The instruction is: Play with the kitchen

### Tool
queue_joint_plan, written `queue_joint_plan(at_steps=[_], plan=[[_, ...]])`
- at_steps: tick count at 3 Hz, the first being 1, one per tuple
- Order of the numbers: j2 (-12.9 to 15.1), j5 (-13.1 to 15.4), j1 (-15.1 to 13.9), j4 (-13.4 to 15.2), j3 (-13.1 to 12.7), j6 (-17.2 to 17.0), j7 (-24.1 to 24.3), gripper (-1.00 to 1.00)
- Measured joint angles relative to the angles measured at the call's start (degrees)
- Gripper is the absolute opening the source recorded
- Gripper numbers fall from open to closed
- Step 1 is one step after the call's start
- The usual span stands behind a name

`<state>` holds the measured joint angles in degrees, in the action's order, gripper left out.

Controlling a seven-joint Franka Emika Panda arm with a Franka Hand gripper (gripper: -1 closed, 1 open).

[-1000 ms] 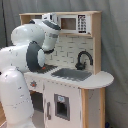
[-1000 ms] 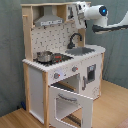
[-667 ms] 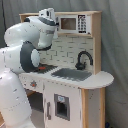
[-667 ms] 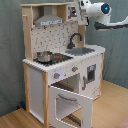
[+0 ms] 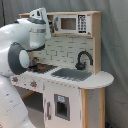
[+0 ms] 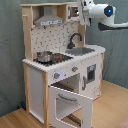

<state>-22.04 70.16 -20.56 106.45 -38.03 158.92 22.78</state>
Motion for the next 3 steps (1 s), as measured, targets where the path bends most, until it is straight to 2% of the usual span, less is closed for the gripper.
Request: queue_joint_plan(at_steps=[1,2,3], plan=[[-5.5,0.3,0.0,3.0,-1.0,-1.5,1.2,-1.0],[-6.4,0.3,0.0,3.6,-1.1,-1.6,1.4,-1.0],[-7.2,0.3,0.0,4.1,-1.3,-1.8,1.5,1.0]])
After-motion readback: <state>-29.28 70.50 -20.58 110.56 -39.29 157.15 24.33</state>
